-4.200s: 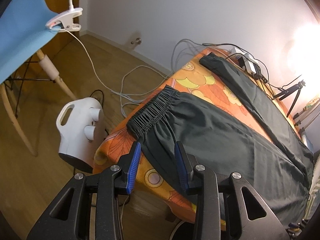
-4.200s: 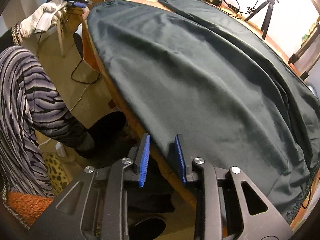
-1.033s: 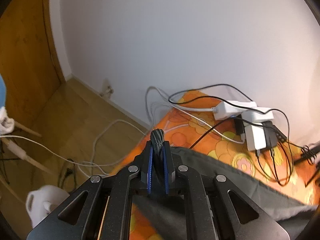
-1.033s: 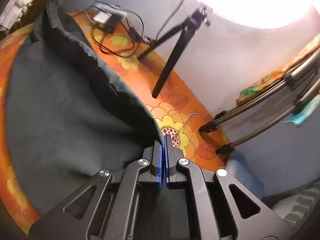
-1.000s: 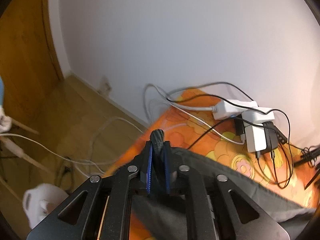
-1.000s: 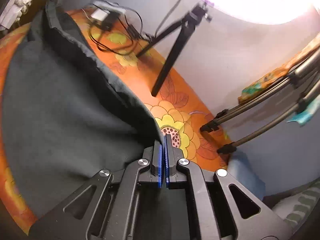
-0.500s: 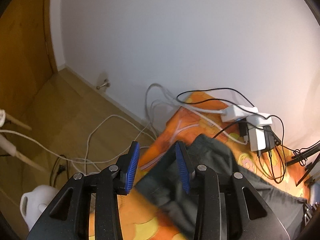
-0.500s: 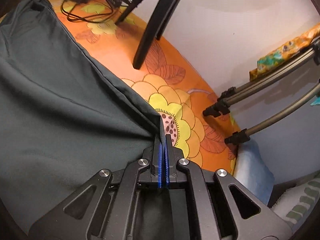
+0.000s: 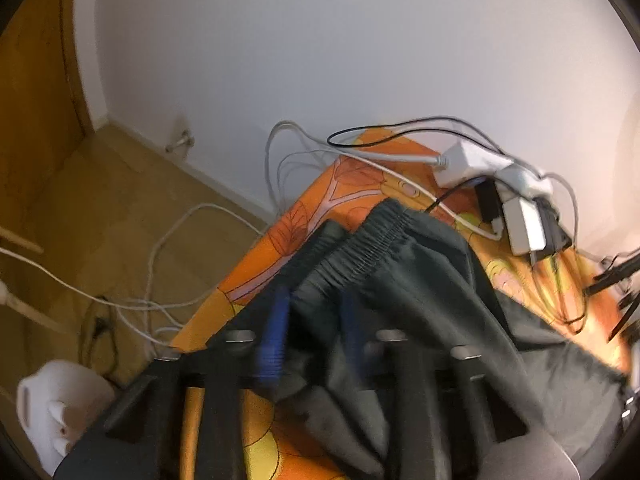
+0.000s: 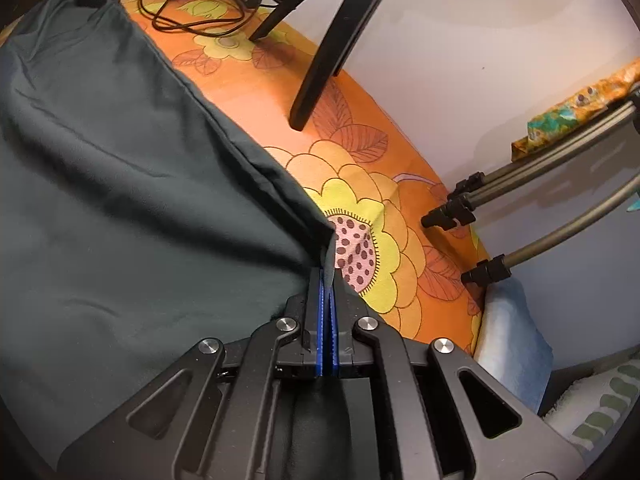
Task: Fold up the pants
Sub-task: 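Lift the waistband with both grippers and carry it over toward the leg cuffs, then lower the waistband onto the legs and open both grippers, then withdraw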
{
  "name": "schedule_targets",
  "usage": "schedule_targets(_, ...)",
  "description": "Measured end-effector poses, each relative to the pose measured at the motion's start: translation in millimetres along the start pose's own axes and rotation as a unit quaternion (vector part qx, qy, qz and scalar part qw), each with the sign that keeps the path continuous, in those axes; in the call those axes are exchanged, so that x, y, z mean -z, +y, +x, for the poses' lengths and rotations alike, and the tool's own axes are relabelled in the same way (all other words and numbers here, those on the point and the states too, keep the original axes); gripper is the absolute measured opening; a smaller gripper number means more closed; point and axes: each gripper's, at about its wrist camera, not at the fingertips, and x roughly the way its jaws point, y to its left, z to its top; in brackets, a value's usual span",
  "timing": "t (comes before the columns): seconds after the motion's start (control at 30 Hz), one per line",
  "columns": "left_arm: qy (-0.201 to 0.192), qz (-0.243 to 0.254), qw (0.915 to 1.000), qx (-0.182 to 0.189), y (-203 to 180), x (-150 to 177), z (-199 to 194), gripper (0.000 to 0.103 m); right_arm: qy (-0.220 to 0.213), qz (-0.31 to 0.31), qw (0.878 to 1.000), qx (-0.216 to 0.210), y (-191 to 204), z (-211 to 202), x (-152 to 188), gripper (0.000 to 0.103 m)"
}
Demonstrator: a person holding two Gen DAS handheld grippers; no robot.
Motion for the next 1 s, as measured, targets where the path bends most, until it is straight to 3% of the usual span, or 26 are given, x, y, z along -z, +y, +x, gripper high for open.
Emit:
schedule_targets(0.07, -0.009, 0.015, 0.9998, -0.009, -3, 1, -4, 0.014, -0.003, 0.002, 1.000, 0.000, -1, -2, 0, 0.003)
schedule_targets(0.1, -0.017, 0.020, 0.9995, -0.014, -4, 1, -8, 0.006, -0.005, 0.002, 1.000, -0.002, -1, -4, 0, 0.003)
schedule_targets(0.3, -0.069, 0.038, 0.9963, -0.036, 6, -4, -47, 0.006, -0.020, 0.012, 1.000, 0.004, -7, -12, 0, 0.003)
schedule_targets(0.47, -0.038, 0.044, 0.9972, -0.047, 18, -1, -33, 0.006, -0.011, 0.025, 1.000, 0.011, -12, 0, -4, 0.003)
schedule_targets(0.53, -0.015, 0.046, 0.9976, -0.050, 19, 4, -21, 0.008, 0.001, 0.024, 1.000, 0.014, -9, 8, -5, 0.003)
schedule_targets(0.67, -0.018, 0.060, 0.9954, -0.072, 16, 10, -18, 0.016, 0.011, 0.018, 1.000, 0.017, -6, 14, -2, 0.003)
schedule_targets(0.77, -0.020, 0.052, 0.9956, -0.075, 19, 8, -26, 0.026, 0.000, 0.038, 0.999, -0.008, -15, 3, -1, 0.003)
schedule_targets(0.83, -0.027, 0.050, 0.9951, -0.080, 21, 7, -35, 0.032, -0.012, 0.054, 0.998, -0.019, -23, -9, 2, 0.014)
schedule_targets(0.9, -0.034, 0.048, 0.9950, -0.081, 20, 6, -49, 0.034, -0.026, 0.071, 0.997, -0.022, -31, -23, 7, 0.050)
schedule_targets(1.0, -0.047, 0.055, 0.9945, -0.077, 15, 4, -71, 0.034, -0.055, 0.106, 0.992, -0.030, -52, -55, 23, 0.053)
